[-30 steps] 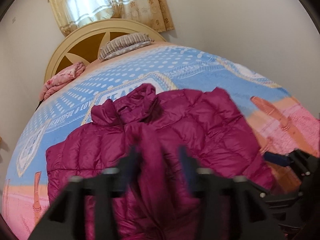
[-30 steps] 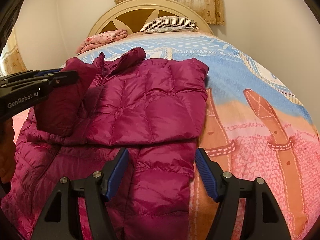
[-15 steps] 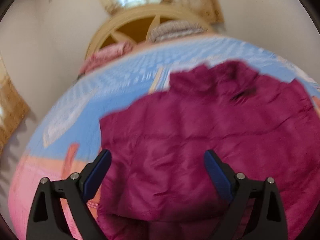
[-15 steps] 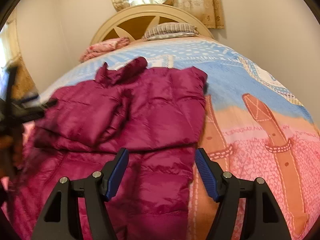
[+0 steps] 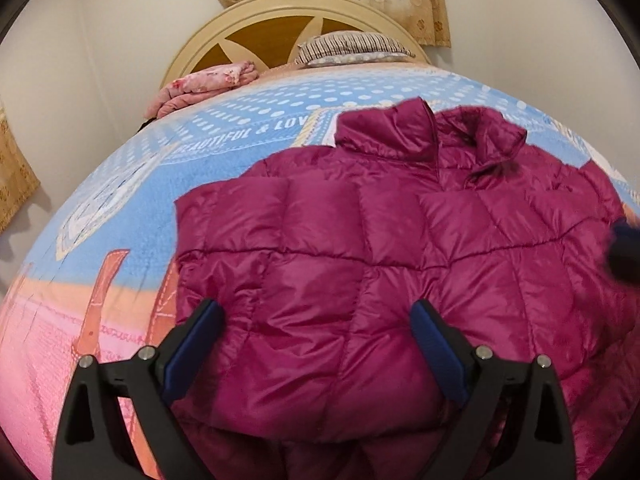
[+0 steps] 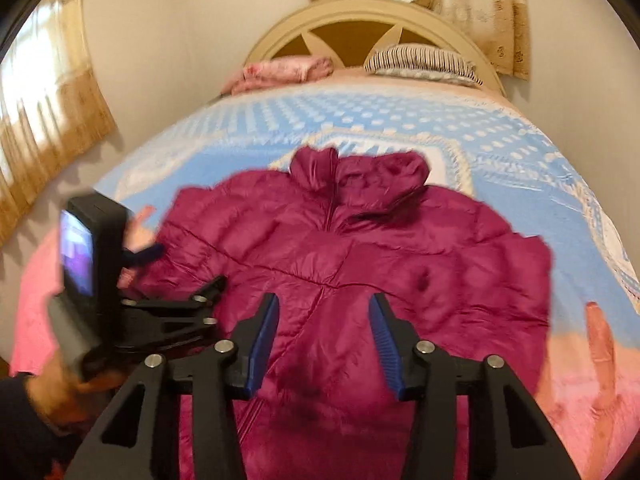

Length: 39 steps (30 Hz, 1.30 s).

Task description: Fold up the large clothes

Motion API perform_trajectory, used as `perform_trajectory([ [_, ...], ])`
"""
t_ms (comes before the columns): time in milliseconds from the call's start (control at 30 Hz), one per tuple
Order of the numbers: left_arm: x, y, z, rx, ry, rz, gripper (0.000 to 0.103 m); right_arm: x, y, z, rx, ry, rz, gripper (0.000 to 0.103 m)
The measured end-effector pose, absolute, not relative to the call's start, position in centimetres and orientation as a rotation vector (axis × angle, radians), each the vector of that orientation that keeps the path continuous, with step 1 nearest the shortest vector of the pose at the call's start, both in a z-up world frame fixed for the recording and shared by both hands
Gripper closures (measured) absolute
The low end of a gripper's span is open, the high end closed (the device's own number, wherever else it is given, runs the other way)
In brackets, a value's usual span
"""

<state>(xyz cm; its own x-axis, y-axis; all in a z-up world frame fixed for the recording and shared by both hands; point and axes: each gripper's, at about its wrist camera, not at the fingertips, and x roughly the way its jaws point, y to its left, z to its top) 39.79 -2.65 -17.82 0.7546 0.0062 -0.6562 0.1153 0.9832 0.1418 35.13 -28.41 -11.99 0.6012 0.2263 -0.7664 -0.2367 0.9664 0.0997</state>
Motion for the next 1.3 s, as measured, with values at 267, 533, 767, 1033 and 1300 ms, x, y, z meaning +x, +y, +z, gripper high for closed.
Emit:
perform_trajectory([
  [267, 40.1, -2.5, -13.8, 0.128, 0.628, -0.1, 0.005, 35.2, -28.9, -16.4, -0.022, 0.924, 0.217, 0.064],
  [533, 44.2, -1.8, -19.4, 0.072, 0.818, -0.069, 0.0, 34.8, -29.5, -17.2, 0.038, 0.901, 0.228, 0.064],
  [767, 44.6, -1.2, -20.0, 0.052, 0.834, -0.031, 0.0, 34.0, -28.2, -17.0, -0.021, 0.876, 0.233, 0.063],
  [1033, 44.7, -1.3, -20.0, 0.053, 0.84, -0.022, 0.0, 34.5, -28.3, -17.4, -0.022, 0.893, 0.238, 0.063],
  [1300, 44.7, -1.1, -20.1, 0.036, 0.844, -0.025, 0.0, 34.5, -28.4, -16.3, -0.015, 0.877, 0.224, 0.063],
])
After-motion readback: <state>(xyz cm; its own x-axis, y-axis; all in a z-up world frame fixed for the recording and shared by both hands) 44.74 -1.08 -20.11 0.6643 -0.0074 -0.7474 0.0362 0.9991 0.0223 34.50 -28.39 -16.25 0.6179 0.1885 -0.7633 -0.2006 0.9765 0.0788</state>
